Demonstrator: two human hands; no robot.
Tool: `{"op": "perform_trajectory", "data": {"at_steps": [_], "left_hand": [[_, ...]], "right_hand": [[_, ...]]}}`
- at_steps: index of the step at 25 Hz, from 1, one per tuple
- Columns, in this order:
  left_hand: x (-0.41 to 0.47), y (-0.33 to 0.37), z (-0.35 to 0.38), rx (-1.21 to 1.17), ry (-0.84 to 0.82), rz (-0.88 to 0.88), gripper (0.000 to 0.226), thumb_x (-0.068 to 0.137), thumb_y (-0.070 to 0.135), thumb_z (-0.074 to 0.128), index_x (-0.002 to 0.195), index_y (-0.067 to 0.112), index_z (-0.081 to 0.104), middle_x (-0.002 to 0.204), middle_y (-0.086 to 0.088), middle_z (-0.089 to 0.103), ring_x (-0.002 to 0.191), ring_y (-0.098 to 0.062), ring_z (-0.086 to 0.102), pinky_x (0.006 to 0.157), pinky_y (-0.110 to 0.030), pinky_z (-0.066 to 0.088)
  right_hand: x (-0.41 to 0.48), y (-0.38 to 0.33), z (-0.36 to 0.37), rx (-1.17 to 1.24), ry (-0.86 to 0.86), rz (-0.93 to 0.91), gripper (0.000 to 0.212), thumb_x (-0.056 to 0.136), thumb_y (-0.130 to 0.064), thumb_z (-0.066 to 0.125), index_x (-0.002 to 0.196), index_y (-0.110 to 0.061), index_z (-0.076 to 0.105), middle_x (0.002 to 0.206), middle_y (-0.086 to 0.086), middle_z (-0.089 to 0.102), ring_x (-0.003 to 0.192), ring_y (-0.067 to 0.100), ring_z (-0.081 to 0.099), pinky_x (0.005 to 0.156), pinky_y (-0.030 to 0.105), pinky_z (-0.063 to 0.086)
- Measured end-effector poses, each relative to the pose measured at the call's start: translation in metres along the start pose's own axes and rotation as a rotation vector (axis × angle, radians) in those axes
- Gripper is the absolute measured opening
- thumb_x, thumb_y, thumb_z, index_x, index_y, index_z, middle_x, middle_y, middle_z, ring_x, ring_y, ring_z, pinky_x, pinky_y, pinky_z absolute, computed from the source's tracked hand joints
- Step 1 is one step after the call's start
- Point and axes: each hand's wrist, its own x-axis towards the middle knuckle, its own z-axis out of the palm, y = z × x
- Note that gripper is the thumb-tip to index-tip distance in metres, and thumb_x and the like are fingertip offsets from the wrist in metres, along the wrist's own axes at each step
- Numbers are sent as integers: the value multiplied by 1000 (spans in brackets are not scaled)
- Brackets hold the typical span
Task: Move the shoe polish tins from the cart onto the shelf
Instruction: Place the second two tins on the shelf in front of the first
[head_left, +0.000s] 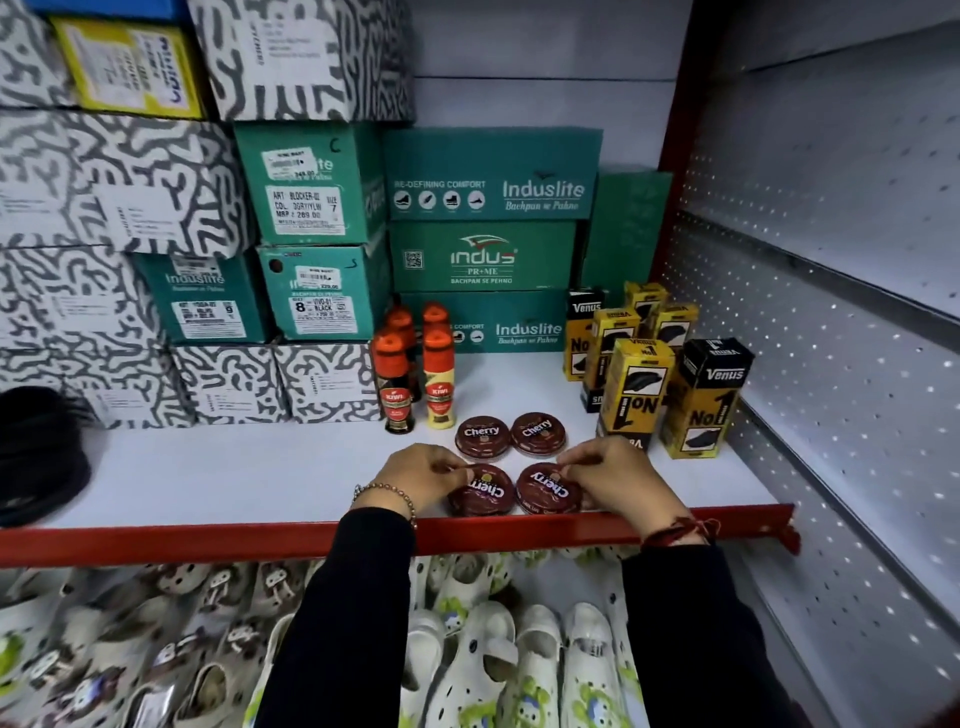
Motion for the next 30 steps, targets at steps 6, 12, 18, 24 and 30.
{"op": "perform_trajectory", "data": {"at_steps": [6, 12, 18, 24, 30], "left_hand": [[-2, 4, -1, -26, -26, -21, 24, 82, 31, 73, 100, 16, 75, 74, 2, 70, 58, -8, 62, 53, -17, 47], [-5, 9, -3, 17, 99, 137, 35, 91, 10, 56, 124, 18, 65, 129, -5, 66, 114, -20, 61, 102, -26, 44], [4, 24, 14, 191, -82, 292, 61, 90, -4, 42, 148, 15, 41, 157, -7, 35, 146, -23, 33, 119, -24, 23], [3, 15, 13, 169, 21, 345, 42, 90, 1, 54, 130, 12, 62, 140, -5, 59, 131, -18, 53, 103, -13, 35], [1, 9, 17, 171, 11, 390, 44, 88, 4, 56, 130, 15, 63, 145, -3, 54, 137, -16, 47, 113, -17, 31]], "right_hand": [[-6, -3, -10, -99, -40, -11, 21, 75, -13, 77, 96, -14, 76, 83, 5, 69, 61, 8, 57, 58, 20, 44], [-10, -13, -7, -179, 10, -202, 38, 90, 0, 50, 122, -12, 67, 129, 6, 67, 122, 20, 60, 107, 30, 44], [4, -24, 15, -447, -205, -334, 68, 83, 2, 42, 149, -13, 37, 160, 10, 33, 150, 25, 29, 124, 40, 21], [7, -13, 11, -420, -97, -364, 49, 84, -2, 53, 129, -16, 63, 140, 5, 61, 133, 22, 53, 116, 35, 39], [1, -10, 10, -390, -100, -406, 48, 85, -6, 55, 131, -18, 62, 141, 3, 59, 135, 21, 52, 116, 37, 38]]}}
